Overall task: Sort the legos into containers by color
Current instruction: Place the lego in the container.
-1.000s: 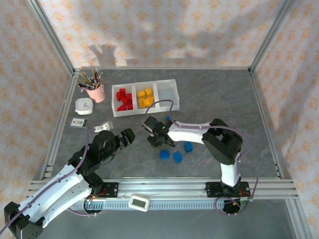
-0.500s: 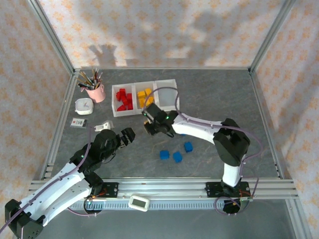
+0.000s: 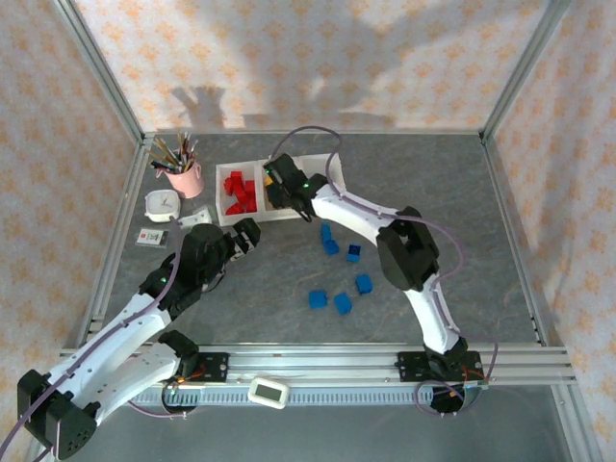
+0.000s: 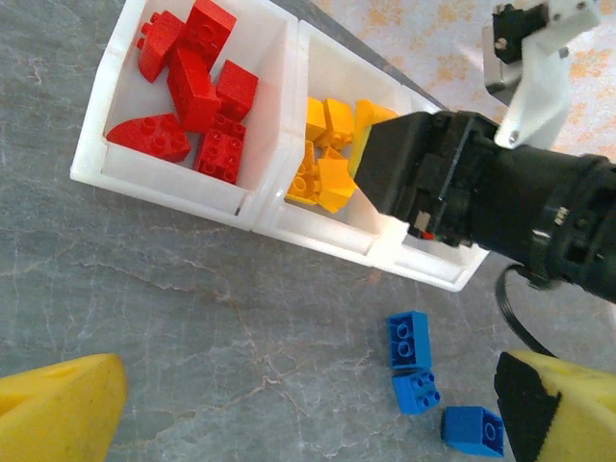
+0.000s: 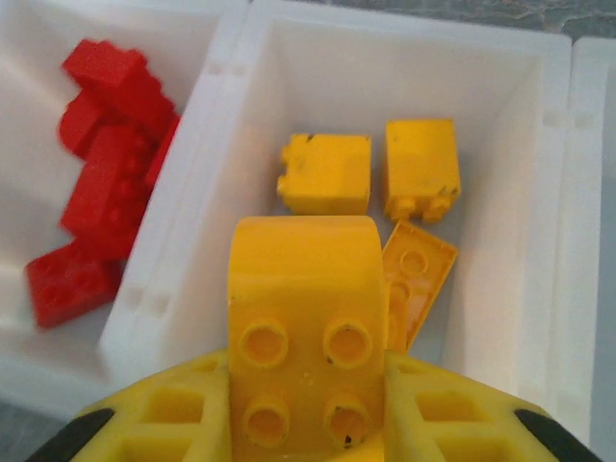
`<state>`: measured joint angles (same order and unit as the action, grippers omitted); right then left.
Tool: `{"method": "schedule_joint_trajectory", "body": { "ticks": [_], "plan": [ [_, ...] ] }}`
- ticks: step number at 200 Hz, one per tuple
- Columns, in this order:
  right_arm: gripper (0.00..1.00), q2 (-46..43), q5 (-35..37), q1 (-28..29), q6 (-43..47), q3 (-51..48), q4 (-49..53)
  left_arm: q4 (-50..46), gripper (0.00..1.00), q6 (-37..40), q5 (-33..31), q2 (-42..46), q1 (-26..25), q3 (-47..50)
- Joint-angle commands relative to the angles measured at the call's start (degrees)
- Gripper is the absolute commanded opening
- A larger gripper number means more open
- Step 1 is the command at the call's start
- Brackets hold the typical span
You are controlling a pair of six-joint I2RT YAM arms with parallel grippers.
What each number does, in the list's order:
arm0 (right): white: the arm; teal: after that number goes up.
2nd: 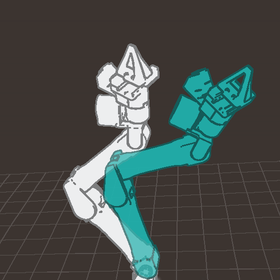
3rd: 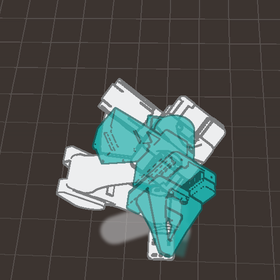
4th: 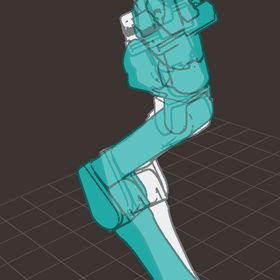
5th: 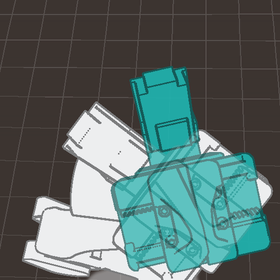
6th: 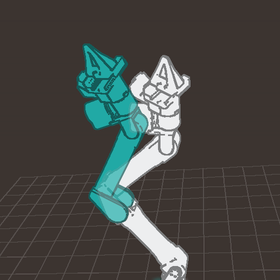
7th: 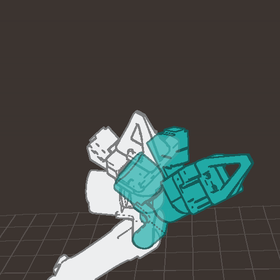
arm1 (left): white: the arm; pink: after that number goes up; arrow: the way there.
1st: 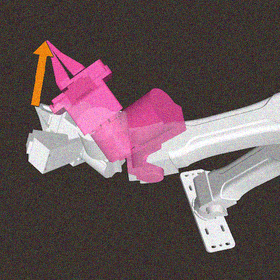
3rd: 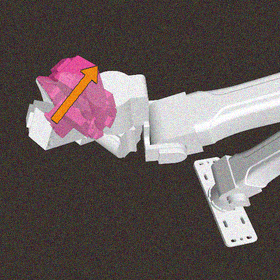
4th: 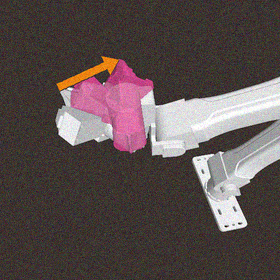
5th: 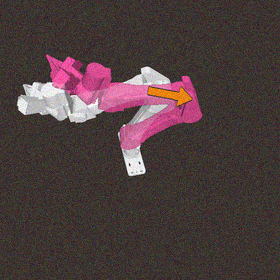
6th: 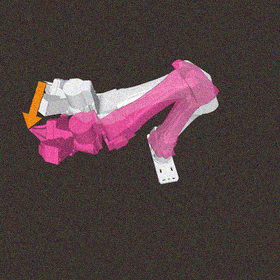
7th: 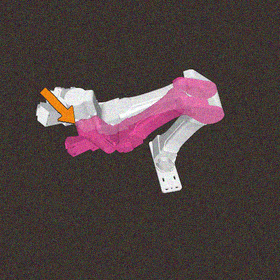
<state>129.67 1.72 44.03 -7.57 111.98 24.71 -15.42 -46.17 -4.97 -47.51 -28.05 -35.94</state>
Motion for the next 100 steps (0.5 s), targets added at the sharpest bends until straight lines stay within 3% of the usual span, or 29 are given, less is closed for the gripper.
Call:
{"method": "schedule_joint_trajectory", "body": {
  "ticks": [1, 20, 39, 100],
  "plan": [
    [0.42, 4.0, 4.2, -1.1, -0.4, 7.6, 3.2, 2.5, 0.99, 2.1, -0.5, -1.0, 1.0, -2.1],
    [0.50, 6.5, 4.0, -1.3, 0.0, 13.1, 6.1, 2.8, 0.99, 2.1, 0.2, -1.7, 1.3, -2.4],
    [0.54, 4.0, 2.1, -1.3, 0.5, 11.6, 5.0, 3.3, 0.99, 2.3, 0.9, -1.7, 1.4, -2.4],
    [0.56, -13.9, -1.7, -1.1, -1.1, -10.8, -1.4, 2.2, 0.99, 3.5, 4.6, -1.6, 1.4, -2.4]
  ]
}}
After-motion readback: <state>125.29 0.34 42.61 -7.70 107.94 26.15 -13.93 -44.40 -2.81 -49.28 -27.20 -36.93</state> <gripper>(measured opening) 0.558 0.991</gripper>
